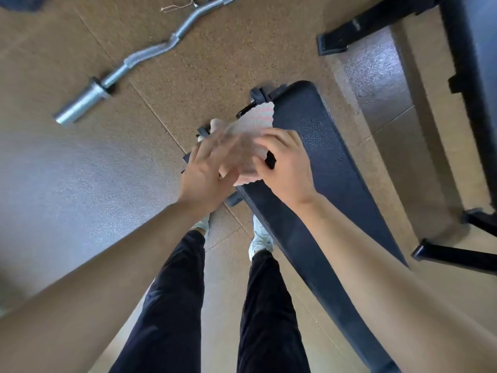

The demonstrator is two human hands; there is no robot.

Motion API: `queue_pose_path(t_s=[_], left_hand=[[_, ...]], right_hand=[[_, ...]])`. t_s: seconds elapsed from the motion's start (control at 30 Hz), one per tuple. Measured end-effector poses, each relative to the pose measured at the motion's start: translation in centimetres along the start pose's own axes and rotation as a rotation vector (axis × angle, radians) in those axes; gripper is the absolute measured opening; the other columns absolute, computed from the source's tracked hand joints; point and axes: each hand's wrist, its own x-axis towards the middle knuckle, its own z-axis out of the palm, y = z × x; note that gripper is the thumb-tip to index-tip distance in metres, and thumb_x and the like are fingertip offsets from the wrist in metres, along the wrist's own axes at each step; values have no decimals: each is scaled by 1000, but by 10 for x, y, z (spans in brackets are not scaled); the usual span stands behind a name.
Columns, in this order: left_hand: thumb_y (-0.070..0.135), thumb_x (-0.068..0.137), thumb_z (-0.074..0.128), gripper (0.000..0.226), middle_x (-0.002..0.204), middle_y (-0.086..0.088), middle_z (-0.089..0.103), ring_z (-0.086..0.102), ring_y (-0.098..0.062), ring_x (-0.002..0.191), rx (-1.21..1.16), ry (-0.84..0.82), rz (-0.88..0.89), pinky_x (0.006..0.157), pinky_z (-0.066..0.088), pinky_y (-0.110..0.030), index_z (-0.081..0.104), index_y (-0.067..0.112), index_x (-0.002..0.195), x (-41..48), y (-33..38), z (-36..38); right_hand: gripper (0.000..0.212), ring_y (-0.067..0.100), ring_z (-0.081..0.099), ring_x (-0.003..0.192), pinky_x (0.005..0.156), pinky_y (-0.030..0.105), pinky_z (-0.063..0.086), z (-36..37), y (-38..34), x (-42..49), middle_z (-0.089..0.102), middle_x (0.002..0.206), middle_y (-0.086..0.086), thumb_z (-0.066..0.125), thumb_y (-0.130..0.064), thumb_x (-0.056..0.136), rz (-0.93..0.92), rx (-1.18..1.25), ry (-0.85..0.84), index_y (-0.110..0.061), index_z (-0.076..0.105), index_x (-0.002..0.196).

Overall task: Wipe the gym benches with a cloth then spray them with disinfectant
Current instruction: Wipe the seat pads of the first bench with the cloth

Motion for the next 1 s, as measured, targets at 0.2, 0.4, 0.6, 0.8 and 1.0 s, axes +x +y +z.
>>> queue_pose_path(t_s=[0.2,0.4,0.6,0.8,1.0], left_hand=[[48,99,53,70,171,-1,13,14,-35,155,218,-107,-40,118,33,-60,22,40,161,23,10,28],[56,101,42,69,156,2,38,44,-33,137,304,-178,-55,103,45,-60,10,45,161,67,17,24],[53,99,46,67,162,9,39,44,-23,145,53,-354,-30,119,35,-38,19,48,159,115,22,21],[44,104,54,60,157,5,47,42,-14,143,43,-453,-56,107,31,-22,29,42,159,161,48,23],[49,94,65,54,140,16,60,55,-9,128,134,-427,17,107,42,-28,50,47,146,193,86,30]], right_hand=[[52,35,52,119,98,48,48,-29,39,-40,59,137,8,78,-25,81,362,-190,7,-13,64,129],[83,43,39,133,94,60,50,-43,67,-82,43,153,13,78,-54,77,698,-319,-38,-23,47,147],[91,47,13,151,104,71,40,-40,72,-89,16,169,10,71,-61,83,797,-210,-145,-36,25,158],[90,50,14,150,104,74,38,-41,73,-88,15,168,12,66,-65,85,786,-246,-193,-33,25,159],[90,50,16,150,103,74,39,-41,73,-90,17,168,12,65,-65,85,783,-256,-192,-33,26,159]])
